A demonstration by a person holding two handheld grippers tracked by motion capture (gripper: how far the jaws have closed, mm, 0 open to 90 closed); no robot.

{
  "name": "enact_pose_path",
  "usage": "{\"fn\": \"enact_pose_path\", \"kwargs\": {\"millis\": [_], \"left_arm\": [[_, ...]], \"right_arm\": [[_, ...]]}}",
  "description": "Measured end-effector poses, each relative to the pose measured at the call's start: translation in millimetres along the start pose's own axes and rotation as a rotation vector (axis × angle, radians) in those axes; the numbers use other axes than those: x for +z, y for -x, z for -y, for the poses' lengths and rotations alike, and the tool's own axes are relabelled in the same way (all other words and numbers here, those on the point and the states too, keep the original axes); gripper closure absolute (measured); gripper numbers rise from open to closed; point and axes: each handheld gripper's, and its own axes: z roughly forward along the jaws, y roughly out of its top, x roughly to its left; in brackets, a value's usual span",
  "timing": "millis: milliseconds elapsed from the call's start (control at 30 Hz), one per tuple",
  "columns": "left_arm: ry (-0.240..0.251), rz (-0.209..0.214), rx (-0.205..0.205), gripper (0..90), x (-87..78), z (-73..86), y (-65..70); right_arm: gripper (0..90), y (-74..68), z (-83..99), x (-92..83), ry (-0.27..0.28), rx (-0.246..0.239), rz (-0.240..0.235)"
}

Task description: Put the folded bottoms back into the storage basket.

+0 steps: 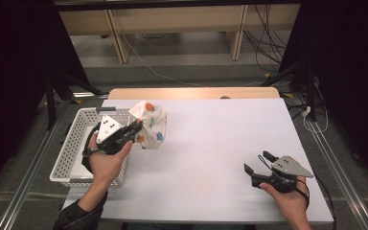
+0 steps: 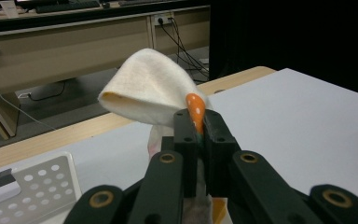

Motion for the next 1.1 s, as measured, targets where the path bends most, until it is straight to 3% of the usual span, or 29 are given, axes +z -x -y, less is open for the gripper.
{"fn": "enact_pose_path", "kwargs": {"millis": [1100], "left_arm": [[0.014,-0.022,-0.009,84.8,-7.9,-1.1,-9.2]], "right_arm": [[17.1,-0.3,0.1,0.8,0.000,0.000,0.001]]}}
